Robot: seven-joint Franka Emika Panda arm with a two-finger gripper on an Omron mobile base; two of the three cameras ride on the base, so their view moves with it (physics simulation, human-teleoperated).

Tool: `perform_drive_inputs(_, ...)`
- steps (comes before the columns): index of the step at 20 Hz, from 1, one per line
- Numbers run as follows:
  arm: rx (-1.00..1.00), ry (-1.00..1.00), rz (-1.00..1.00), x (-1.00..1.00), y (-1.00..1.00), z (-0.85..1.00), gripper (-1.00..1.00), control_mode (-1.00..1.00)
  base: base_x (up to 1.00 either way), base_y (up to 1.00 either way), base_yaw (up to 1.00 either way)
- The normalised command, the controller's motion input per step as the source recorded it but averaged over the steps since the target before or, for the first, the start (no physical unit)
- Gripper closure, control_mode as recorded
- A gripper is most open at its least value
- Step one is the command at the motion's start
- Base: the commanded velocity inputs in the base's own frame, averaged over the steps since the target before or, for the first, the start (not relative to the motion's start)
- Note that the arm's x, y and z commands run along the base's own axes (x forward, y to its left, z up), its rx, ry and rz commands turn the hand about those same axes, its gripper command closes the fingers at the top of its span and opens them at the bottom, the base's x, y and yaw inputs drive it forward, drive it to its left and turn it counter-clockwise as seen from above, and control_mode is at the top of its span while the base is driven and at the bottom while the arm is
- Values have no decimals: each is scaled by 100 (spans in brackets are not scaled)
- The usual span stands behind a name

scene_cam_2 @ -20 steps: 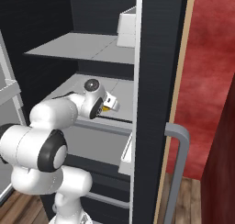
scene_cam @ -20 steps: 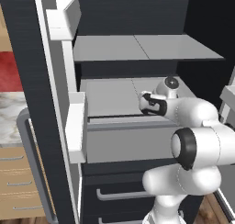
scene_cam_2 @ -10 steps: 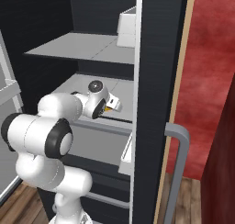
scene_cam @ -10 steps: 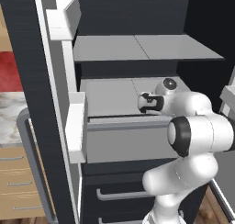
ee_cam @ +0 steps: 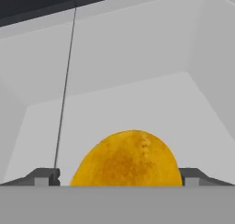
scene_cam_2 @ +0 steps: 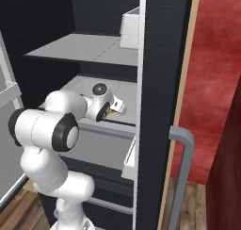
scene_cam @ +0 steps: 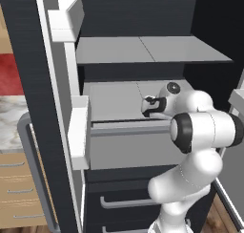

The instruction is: Retrieve the apple and mango from the fridge and place them into the bowl on the dining table.

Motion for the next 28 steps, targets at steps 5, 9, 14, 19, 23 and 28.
perform_drive_inputs(5, 0, 6, -4, 4, -2, -50, 100, -100, 0, 0, 0)
perform_drive_inputs(9, 0, 7, -8, -1, -3, -71, 100, -100, 0, 0, 0)
perform_drive_inputs(14, 0, -1, -1, 1, 0, -16, 100, -100, 0, 0, 0)
perform_drive_inputs(19, 0, -6, 1, -73, 0, -8, 100, -100, 0, 0, 0)
perform_drive_inputs(23, 0, -8, 12, -100, 0, 19, 100, -100, 0, 0, 0)
perform_drive_inputs(28, -2, -1, 25, -100, 0, 79, 100, -100, 0, 0, 0)
